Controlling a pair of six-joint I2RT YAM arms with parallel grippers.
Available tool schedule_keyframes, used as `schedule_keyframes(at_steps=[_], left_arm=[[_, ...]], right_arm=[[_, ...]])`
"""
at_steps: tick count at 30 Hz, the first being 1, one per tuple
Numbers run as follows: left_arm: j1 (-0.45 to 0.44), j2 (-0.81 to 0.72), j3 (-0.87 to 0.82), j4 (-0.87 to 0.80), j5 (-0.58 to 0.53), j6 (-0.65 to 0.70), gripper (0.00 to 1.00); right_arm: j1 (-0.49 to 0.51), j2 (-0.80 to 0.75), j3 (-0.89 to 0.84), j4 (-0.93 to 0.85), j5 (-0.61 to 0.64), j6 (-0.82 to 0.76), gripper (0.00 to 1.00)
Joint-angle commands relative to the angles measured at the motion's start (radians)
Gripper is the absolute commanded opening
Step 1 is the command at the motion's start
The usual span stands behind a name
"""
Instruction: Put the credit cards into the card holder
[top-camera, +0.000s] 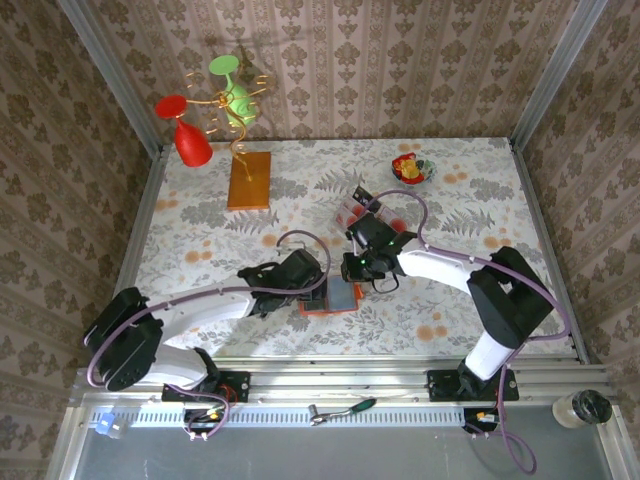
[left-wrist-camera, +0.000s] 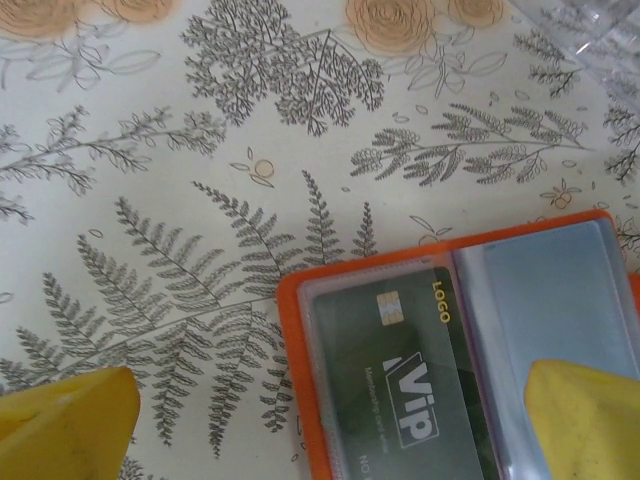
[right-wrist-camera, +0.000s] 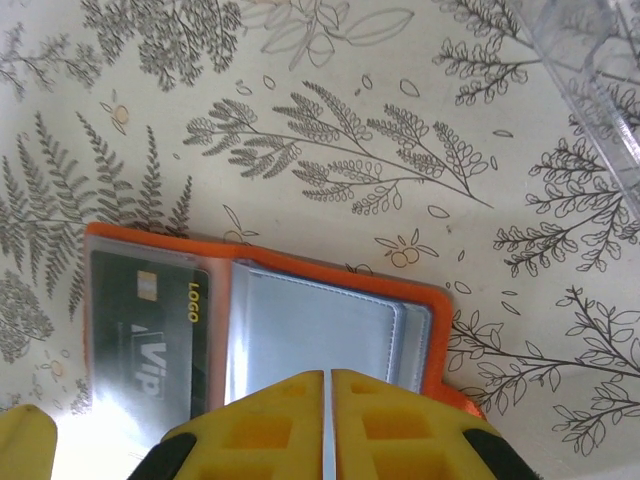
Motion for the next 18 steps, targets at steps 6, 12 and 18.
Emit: schedule_keyframes(at_steps=[6, 12, 18], left_arm=[[-0.035, 0.069, 0.029, 0.041, -0.002, -0.039, 1.00], [-0.037, 0.107, 0.036, 0.057, 0.006, -0.017, 1.00], [-0.036, 0.136, 0.055, 0.052, 0.004, 0.043, 1.00]], right_arm=[[-0.007, 0.060, 0.041, -0.017, -0.040, -0.024, 0.12], [-0.009, 0.090, 0.053, -0.008, -0.053, -0.022, 0.12], [-0.007, 0.109, 0.039, 0.020, -0.082, -0.003, 0.12]])
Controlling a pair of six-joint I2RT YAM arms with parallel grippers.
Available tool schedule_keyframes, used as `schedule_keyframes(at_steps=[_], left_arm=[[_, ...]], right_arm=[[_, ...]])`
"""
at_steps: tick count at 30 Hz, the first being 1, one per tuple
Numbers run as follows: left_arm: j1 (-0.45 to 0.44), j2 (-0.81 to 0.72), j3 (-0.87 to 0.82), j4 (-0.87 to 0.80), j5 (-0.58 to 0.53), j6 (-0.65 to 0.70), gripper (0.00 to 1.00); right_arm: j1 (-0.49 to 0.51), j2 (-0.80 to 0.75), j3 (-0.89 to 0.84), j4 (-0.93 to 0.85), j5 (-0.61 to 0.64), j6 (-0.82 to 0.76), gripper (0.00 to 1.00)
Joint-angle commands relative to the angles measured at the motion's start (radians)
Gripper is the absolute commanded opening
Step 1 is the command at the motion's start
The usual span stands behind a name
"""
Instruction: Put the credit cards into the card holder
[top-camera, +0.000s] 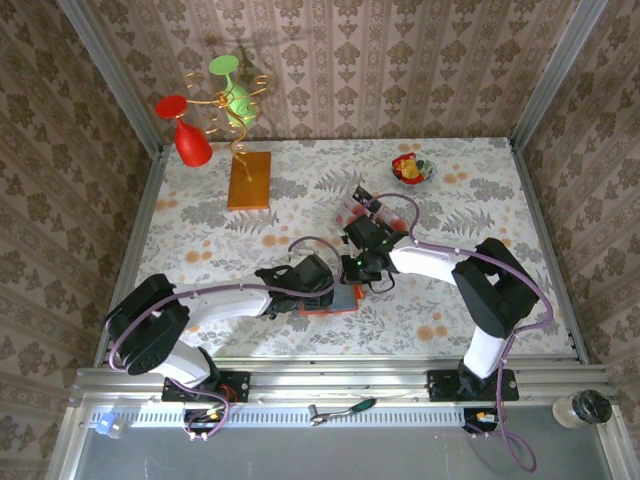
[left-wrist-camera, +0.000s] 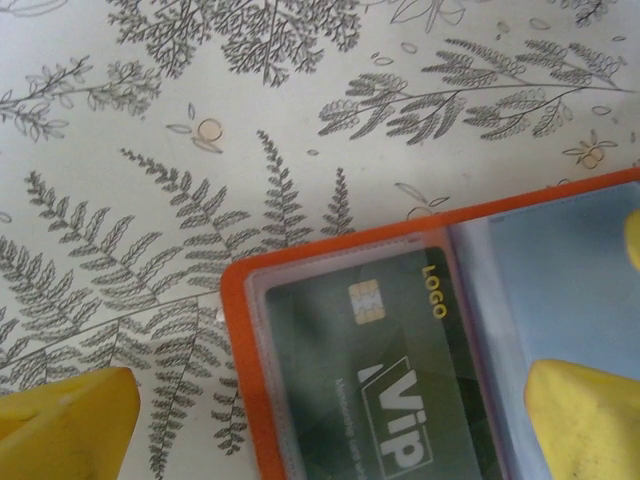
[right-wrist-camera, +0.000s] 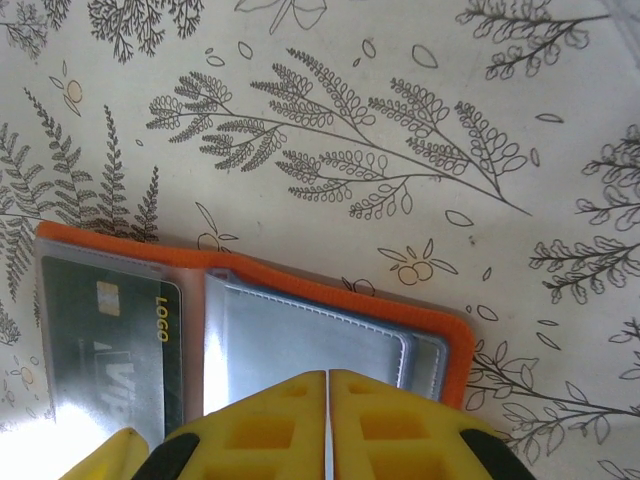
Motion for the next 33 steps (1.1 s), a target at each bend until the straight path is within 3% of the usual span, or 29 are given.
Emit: schedule_keyframes(at_steps=[1, 14, 25, 33], left_arm=[[-0.004, 0.012, 0.031, 0.013, 0.002, 0.050, 1.00], [-0.003, 0.029, -0.029, 0.102, 0.034, 0.088, 1.00], [-0.010, 0.004, -0.075, 0.130, 0.028, 0.061, 1.00], [-0.015, -0.008, -0.067, 0.122, 0.021, 0.064, 1.00]], right_arm=[[-0.003, 0.026, 0.007, 0.019, -0.039, 0.007, 0.11], [0.012, 0.039, -0.037, 0.083, -0.070, 0.061, 0.11], [-0.009, -0.043, 0.023, -0.020, -0.007, 0.003, 0.11], [-0.024, -0.019, 0.036, -0.042, 0.001, -0.025, 0.11]])
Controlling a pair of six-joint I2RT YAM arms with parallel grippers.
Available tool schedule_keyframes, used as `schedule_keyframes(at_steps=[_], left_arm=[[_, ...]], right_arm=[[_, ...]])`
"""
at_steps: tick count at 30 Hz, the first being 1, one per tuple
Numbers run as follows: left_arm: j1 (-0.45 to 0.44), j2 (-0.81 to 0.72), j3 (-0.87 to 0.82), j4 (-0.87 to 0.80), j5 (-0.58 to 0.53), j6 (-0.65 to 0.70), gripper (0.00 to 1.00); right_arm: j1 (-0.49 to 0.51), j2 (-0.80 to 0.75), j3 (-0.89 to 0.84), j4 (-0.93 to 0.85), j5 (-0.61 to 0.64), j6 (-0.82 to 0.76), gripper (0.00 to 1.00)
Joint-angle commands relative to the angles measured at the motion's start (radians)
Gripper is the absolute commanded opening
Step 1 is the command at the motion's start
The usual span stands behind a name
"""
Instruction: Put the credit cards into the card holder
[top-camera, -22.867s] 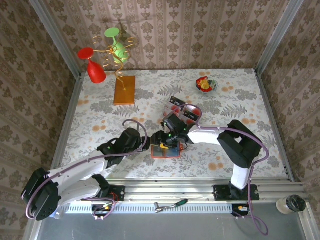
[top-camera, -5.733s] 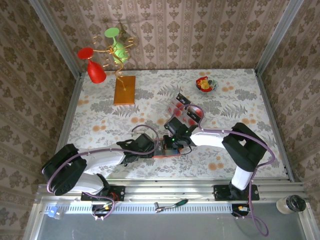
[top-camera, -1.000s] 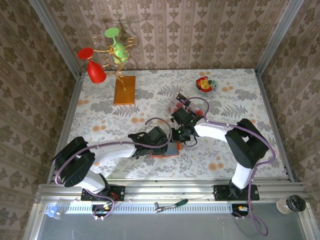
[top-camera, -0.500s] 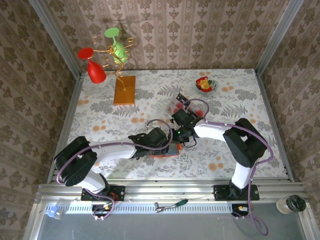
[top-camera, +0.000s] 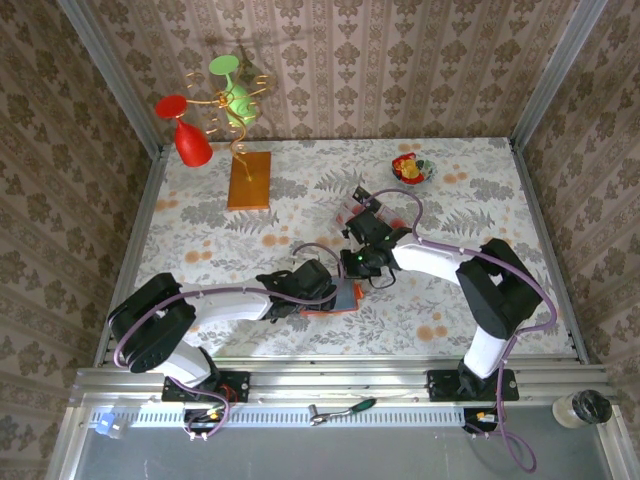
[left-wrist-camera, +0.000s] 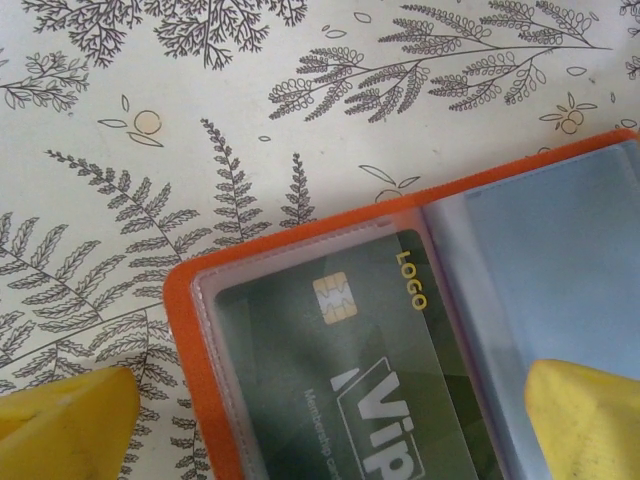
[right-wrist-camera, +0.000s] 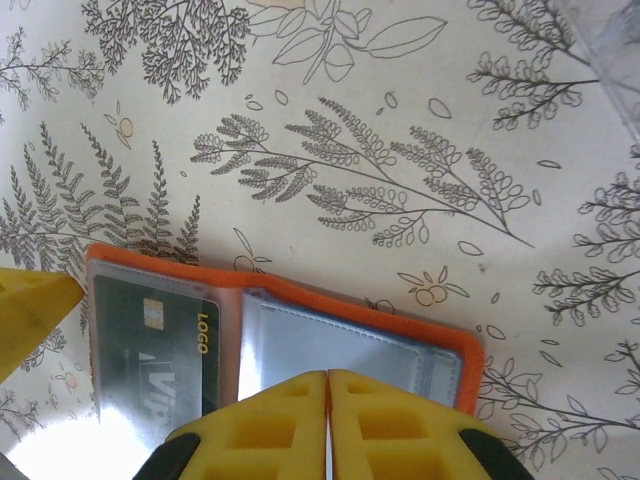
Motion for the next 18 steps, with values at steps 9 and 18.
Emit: schedule_keyframes(at_steps=[9, 18], left_arm=[[-0.014, -0.016, 0.018, -0.014, -0.016, 0.003, 1.00], [-0.014, -0.013, 0.025, -0.016, -0.019, 0.020, 1.00]], right_arm=[[0.003, 0.056, -0.004, 0.004, -0.025, -0.013, 0.11], [0.027, 0.085, -0.019, 0.048, -0.053, 0.018, 0.11]])
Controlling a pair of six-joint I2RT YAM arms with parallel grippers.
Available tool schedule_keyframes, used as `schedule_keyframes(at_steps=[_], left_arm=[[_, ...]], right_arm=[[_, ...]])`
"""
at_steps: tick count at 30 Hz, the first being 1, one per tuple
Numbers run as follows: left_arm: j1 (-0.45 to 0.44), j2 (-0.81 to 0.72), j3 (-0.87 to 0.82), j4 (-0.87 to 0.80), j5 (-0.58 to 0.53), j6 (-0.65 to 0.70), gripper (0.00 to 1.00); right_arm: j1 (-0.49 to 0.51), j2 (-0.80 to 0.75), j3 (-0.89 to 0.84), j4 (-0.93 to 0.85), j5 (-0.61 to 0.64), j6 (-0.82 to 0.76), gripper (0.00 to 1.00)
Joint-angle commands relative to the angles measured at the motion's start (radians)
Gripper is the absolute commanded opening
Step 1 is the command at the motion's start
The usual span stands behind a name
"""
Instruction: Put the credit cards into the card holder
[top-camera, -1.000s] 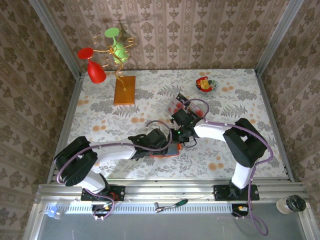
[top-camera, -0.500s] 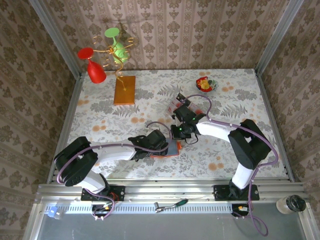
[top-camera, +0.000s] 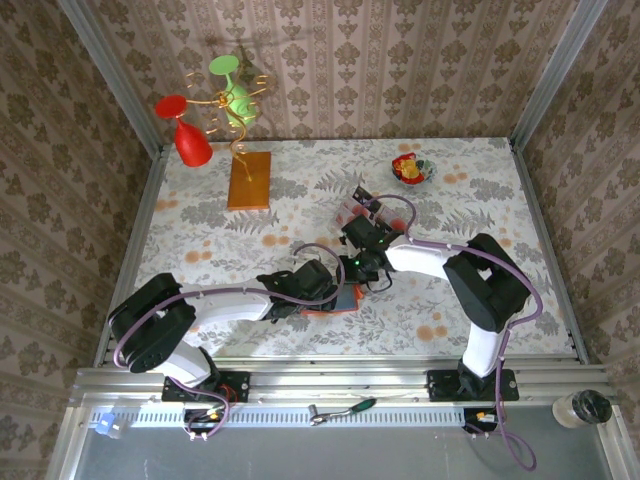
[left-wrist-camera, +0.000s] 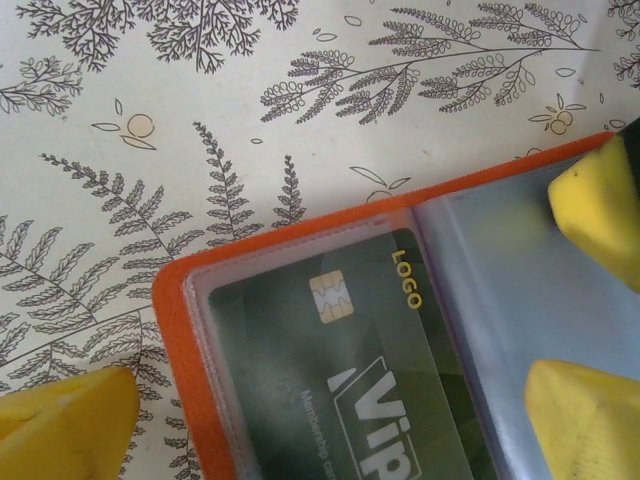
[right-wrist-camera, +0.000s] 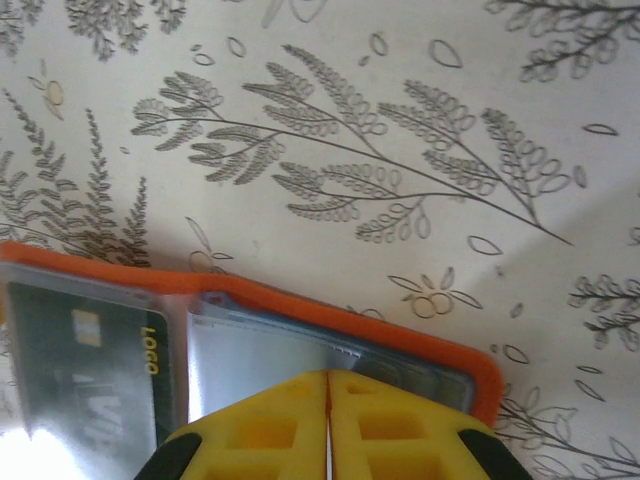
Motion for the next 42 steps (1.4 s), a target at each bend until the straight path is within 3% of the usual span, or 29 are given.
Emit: schedule_keyframes(at_steps=[1, 13, 23, 42], left_arm=[[-0.007, -0.010, 0.021, -0.013, -0.015, 0.020, 1.00], [-0.009, 0.012, 0.002, -0.010, -0.016, 0.024, 1.00], [-0.009, -0.065, 0.012, 0.001, -0.006, 0.057, 1.00], [-0.023, -0.001, -0.053, 0.045, -0.015, 0.029, 0.99]], right_arm=[[0.007, 0.015, -0.020, 0.021, -0.034, 0.015, 0.11], [0.007, 0.013, -0.026, 0.031, -0.037, 0.028, 0.11], [0.009, 0.016, -0.034, 0.049, -0.047, 0.044, 0.11], [0.017, 0.010, -0.031, 0.058, -0.059, 0.063, 0.11]])
